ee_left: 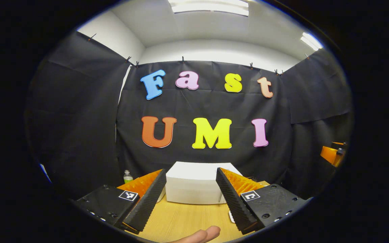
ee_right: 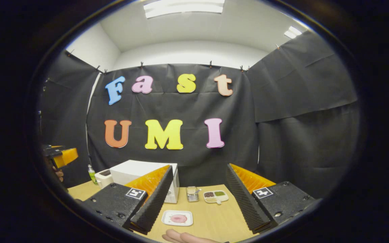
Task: Open the microwave oven with the left hand, put the food in, and close the microwave oven.
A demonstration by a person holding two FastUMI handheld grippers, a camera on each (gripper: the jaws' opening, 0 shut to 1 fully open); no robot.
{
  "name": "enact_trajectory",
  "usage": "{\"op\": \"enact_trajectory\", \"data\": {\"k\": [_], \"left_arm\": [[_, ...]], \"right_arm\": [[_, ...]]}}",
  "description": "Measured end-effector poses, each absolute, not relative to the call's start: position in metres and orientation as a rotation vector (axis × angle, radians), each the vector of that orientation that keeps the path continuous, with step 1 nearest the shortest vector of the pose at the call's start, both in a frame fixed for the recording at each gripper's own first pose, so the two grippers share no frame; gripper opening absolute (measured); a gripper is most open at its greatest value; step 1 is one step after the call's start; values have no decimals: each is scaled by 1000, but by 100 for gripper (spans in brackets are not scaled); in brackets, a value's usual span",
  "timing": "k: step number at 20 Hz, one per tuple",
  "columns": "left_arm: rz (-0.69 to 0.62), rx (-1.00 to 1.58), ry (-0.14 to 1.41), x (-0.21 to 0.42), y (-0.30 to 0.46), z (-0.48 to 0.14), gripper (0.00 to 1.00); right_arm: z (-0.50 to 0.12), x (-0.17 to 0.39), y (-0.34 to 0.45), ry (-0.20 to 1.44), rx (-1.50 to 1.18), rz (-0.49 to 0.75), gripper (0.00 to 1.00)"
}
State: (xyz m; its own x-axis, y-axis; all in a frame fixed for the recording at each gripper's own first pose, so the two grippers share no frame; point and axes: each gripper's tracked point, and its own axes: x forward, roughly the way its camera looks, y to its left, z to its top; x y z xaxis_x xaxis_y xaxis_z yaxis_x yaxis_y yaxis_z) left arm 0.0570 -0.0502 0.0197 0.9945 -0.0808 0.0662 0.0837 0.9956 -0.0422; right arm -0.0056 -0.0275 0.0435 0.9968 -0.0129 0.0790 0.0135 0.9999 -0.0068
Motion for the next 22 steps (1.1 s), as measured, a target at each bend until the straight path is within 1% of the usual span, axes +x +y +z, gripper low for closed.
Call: {"op": "enact_trajectory", "data": {"k": [6,10,15,16,17,18,20,21,22], "left_arm": [[-124,-91,-59,113,-78,-15,94],[-149,-91,-27,154,-100,-53,94],[-213,-91,9,201,-144,-104,93],[-216,-83,24,210,-150,-116,93],[-218,-80,41,219,-157,-129,93],[-226,-82,60,227,-166,-141,93],[-233,-93,88,243,-178,-161,93],[-242,-100,99,250,-186,-171,93],[-245,-108,113,258,-192,-183,93]], "right_arm": [[37,1,-42,-80,5,-24,91],[32,7,-52,-77,21,-28,91],[26,13,-64,-70,26,-38,91],[24,15,-66,-66,27,-39,100],[23,15,-66,-66,27,-36,91],[24,15,-66,-69,27,-30,100],[23,16,-65,-74,30,-19,100],[24,16,-64,-76,31,-9,91],[23,16,-64,-78,32,-3,100]]}}
